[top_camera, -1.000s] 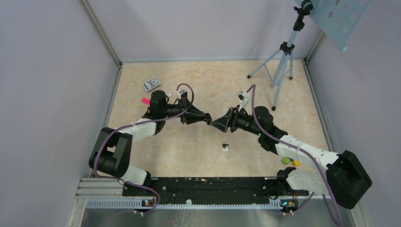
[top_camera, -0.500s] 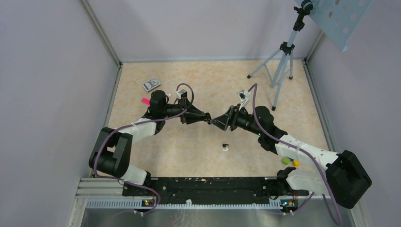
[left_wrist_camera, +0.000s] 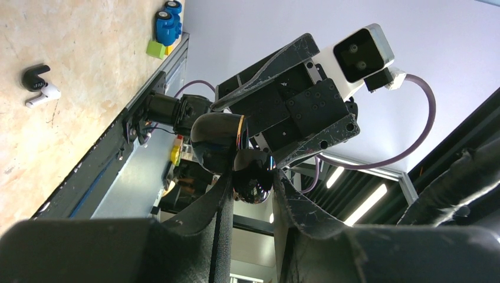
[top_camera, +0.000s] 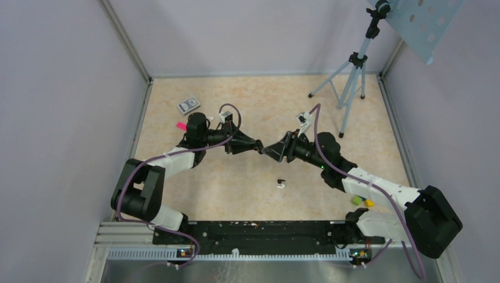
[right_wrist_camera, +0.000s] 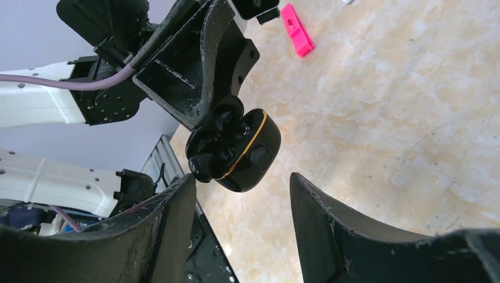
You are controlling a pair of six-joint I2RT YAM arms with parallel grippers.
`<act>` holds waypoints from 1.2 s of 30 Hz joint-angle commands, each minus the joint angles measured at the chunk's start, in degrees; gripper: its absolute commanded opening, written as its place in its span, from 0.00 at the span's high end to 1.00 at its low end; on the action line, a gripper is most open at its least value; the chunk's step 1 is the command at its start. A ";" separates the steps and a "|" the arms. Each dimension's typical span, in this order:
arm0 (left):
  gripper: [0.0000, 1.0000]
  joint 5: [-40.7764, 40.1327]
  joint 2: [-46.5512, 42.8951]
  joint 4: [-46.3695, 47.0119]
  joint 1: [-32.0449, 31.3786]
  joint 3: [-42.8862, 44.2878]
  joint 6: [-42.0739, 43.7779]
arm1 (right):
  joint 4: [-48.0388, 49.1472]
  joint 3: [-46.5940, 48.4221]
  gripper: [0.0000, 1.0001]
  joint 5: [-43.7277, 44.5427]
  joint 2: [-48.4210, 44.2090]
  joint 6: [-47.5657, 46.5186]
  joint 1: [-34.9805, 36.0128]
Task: Insert the wireless bluetooth earbuds into the charging case
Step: Adjust the left earbud in the left side groove of the charging case.
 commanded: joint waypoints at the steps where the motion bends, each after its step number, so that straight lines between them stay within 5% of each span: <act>1: 1.00 1.79 -2.39 1.44 -0.28 0.11 0.84 | 1.81 1.40 0.42 2.91 -0.31 -0.16 0.57; 36: 1.00 2.04 -3.24 2.09 -0.28 -1.32 0.85 | -4.13 2.57 0.43 7.36 -3.96 -0.82 0.52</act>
